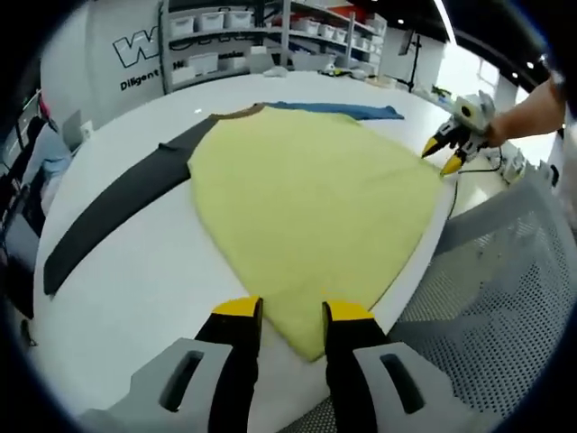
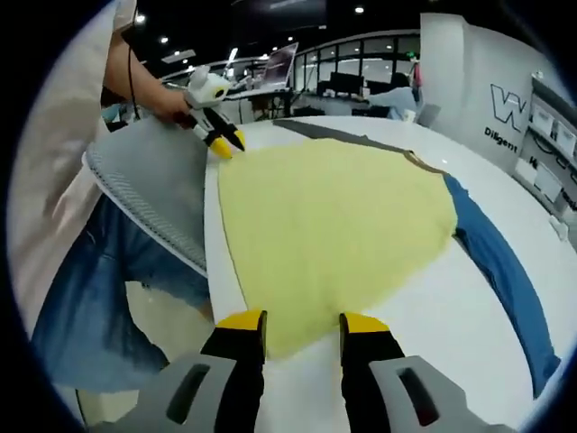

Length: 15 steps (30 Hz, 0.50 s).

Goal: Fold the garment on the visible template until the final outline fits inside the template.

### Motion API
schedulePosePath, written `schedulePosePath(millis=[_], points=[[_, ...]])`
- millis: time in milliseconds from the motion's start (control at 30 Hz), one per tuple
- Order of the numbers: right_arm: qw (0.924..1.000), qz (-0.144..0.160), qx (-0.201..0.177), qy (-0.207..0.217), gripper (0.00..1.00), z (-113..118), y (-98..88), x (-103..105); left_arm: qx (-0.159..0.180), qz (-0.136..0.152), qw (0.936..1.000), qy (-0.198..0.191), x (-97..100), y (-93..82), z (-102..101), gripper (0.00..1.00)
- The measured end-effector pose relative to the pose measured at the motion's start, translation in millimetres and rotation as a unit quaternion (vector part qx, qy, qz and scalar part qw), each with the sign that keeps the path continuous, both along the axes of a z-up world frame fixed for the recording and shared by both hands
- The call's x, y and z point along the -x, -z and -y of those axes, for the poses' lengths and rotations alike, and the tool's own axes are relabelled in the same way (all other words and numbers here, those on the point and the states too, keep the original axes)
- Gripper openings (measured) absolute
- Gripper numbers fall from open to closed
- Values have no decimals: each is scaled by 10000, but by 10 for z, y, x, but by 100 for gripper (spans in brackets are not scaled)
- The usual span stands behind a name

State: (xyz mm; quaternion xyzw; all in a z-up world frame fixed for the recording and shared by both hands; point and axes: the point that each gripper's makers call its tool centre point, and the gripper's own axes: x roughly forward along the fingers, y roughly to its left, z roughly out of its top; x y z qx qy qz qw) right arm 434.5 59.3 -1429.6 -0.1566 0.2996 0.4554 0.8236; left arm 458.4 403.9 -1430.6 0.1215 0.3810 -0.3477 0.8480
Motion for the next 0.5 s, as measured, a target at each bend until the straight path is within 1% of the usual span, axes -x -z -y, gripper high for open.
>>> schedulePosePath(millis=[33, 67, 100, 167, 200, 233, 267, 300, 333, 367, 400, 433, 467, 500], points=[[9999, 33, 33, 115, 27, 66, -12, -46, 44, 12, 10000, -23, -11, -8, 5, 28], [9993, 67, -17, 365, 26, 157, -39, -127, 107, 53, 9999, -60, -32, -27, 14, 29], [9986, 81, -30, 525, 25, 230, -52, -180, 131, 83, 9999, -76, -43, -43, 23, 31], [9938, 144, -61, 1103, 25, 473, -87, -351, 280, 192, 9994, -113, -92, -103, 65, 36], [9897, 220, -109, 1411, 25, 613, -113, -457, 351, 246, 9990, -112, -111, -132, 88, 41], [9861, 248, -79, 1641, 25, 731, -118, -524, 498, 460, 9977, 23, -150, -201, 159, 47], [9787, 304, -170, 2022, 25, 890, -152, -634, 532, 562, 9970, 77, -169, -233, 184, 53], [9717, 340, -289, 2318, 25, 1003, -179, -714, 509, 569, 9971, 45, -181, -245, 185, 60], [9663, 358, -248, 2536, 25, 1128, -181, -770, 504, 544, 9972, 34, -184, -242, 190, 62], [9593, 433, -152, 2785, 23, 1301, -191, -847, 512, 558, 9971, 46, -192, -253, 206, 61], [9533, 480, -167, 2978, 22, 1407, -198, -909, 516, 585, 9969, 48, -201, -257, 215, 61], [9452, 503, -181, 3220, 22, 1549, -203, -981, 522, 575, 9970, 28, -209, -255, 221, 62], [9397, 534, -102, 3377, 22, 1637, -204, -1014, 572, 561, 9968, -9, -214, -255, 235, 63], [9302, 558, -39, 3628, 22, 1793, -201, -1072, 586, 563, 9967, -17, -219, -254, 239, 63]])
